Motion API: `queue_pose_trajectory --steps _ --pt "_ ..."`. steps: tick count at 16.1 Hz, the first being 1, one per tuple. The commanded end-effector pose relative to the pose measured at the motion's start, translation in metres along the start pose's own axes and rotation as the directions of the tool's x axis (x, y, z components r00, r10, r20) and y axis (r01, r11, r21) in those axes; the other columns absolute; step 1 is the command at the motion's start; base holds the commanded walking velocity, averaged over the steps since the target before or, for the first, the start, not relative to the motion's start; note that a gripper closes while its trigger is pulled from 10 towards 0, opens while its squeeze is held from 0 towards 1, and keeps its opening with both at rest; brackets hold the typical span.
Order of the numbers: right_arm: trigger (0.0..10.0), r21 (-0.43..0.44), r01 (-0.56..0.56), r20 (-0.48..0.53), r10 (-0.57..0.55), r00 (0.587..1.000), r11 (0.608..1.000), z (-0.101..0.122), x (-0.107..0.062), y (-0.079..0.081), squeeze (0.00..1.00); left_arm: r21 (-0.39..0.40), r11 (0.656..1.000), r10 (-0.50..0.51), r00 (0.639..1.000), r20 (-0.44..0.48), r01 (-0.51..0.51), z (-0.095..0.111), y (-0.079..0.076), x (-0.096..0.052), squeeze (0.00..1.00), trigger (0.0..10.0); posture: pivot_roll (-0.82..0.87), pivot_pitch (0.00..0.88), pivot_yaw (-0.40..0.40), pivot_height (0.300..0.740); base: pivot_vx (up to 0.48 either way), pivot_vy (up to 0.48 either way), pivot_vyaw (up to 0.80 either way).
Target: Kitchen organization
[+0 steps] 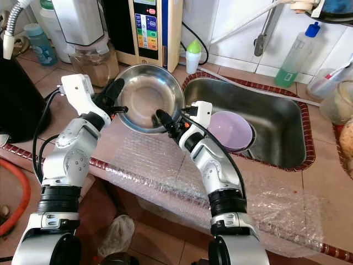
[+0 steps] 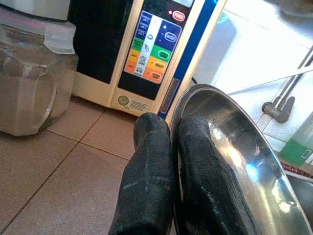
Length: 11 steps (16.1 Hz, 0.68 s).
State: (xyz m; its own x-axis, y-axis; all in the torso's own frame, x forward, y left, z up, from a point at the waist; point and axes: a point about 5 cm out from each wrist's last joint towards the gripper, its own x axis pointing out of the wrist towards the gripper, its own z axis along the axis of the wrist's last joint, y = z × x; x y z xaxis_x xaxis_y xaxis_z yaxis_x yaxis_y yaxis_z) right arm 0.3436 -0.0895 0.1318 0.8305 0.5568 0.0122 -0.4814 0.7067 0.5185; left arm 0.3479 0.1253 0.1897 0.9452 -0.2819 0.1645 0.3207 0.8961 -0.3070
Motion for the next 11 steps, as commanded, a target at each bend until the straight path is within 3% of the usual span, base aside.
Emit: queue_pose_trajectory --steps 1,9,11 --pt "0.0 -0.005 0.006 0.004 -0.005 1.0 1.0 0.004 -0.001 0.0 0.0 0.016 1.0 -0.023 0.999 0.035 0.022 0.008 -0.003 0.002 0.0 0.0 0.06 0.0 0.026 0.74 0.0 0.0 0.0" --pt "0.0 0.026 0.129 -0.018 -0.128 0.992 0.991 0.002 0.0 -0.01 0.0 0.02 0.998 -0.069 0.995 0.075 0.067 0.012 -0.01 0.003 0.0 0.0 0.06 0.0 0.027 0.74 0.0 0.0 0.0" --pt "0.0 0.208 0.154 0.044 -0.166 0.985 0.966 0.012 0.0 -0.016 0.0 0.031 0.996 -0.084 0.993 0.085 0.082 0.013 -0.013 0.003 0.0 0.0 0.06 0.0 0.026 0.74 0.0 0.0 0.0"
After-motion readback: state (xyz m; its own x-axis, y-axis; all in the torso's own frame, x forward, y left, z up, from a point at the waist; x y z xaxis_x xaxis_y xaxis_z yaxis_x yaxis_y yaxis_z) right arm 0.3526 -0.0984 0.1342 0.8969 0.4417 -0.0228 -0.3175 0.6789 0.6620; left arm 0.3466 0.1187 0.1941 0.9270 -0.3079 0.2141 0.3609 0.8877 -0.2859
